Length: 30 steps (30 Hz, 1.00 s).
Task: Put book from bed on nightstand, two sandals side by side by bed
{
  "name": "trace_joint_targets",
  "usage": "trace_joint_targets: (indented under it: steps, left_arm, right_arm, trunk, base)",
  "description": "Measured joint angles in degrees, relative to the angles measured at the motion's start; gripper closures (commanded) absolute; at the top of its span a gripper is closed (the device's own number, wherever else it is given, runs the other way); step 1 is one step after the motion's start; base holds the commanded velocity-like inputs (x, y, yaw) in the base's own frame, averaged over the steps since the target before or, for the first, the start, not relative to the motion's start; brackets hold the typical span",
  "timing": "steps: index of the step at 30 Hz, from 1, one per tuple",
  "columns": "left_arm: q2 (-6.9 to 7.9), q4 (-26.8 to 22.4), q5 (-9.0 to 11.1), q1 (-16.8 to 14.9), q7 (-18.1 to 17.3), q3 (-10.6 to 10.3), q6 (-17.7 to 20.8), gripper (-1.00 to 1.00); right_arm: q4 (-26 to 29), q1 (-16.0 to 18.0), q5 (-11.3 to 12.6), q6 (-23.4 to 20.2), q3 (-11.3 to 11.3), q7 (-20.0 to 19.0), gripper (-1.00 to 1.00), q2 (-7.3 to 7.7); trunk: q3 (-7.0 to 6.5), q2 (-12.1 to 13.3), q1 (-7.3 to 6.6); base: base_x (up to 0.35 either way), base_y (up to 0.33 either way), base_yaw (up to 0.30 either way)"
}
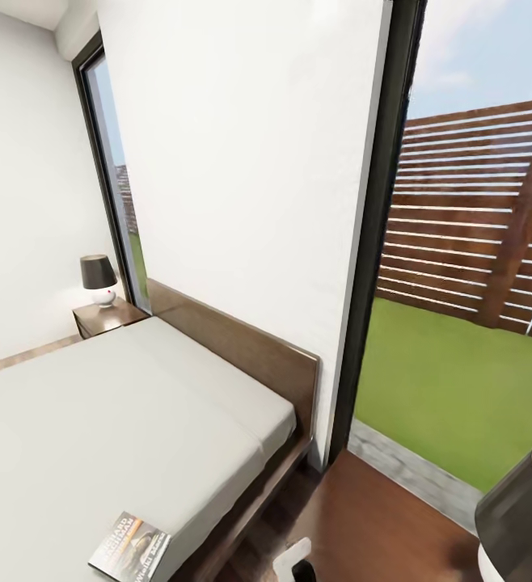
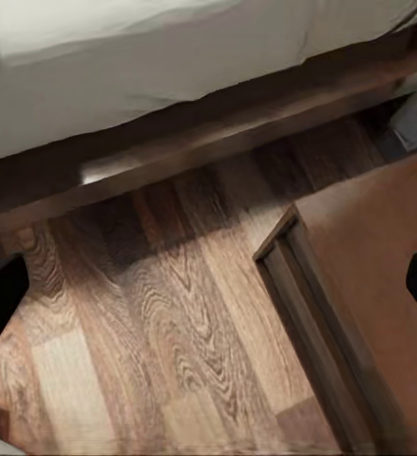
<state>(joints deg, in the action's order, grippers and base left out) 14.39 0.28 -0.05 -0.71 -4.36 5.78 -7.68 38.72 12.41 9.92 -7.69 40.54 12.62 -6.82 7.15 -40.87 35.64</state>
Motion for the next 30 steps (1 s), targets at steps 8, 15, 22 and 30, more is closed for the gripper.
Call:
trace_joint_targets:
  steps: [8,15,22,30]
  left_arm:
    - [-0.07,-0.1,2.6,0.0,0.1,0.0,-0.4,-1.00]
    - [-0.22,-0.1,3.4,0.0,0.1,0.0,-0.5,-1.00]
    - [-0.97,-0.1,3.6,0.0,0.1,0.0,-0.6,-1.00]
    - [-1.38,-0.1,3.7,0.0,0.1,0.1,-0.7,-1.00]
  right_arm:
    - [-8.4,0.0,2.3,0.1,-0.2,0.0,-1.00,-0.04]
    - [-14.5,-0.1,2.9,0.2,-0.3,0.1,-1.00,-0.07]
    - [-17.2,-0.1,4.3,0.2,-0.3,0.1,-1.00,-0.01]
    - [-20.5,-0.1,4.8,0.2,-0.3,0.1,-1.00,0.07]
  trunk:
    - [-1.44,3.2,-1.76]
    - [-2.70,6.0,-3.30]
    - [-3.97,8.8,-4.84]
    - [-5.41,12.1,-6.60]
  base:
    - [0.000,0.000,0.000]
    - [0.000,0.000,0.000]
    - [0.000,0.000,0.000]
    - [0.000,0.000,0.000]
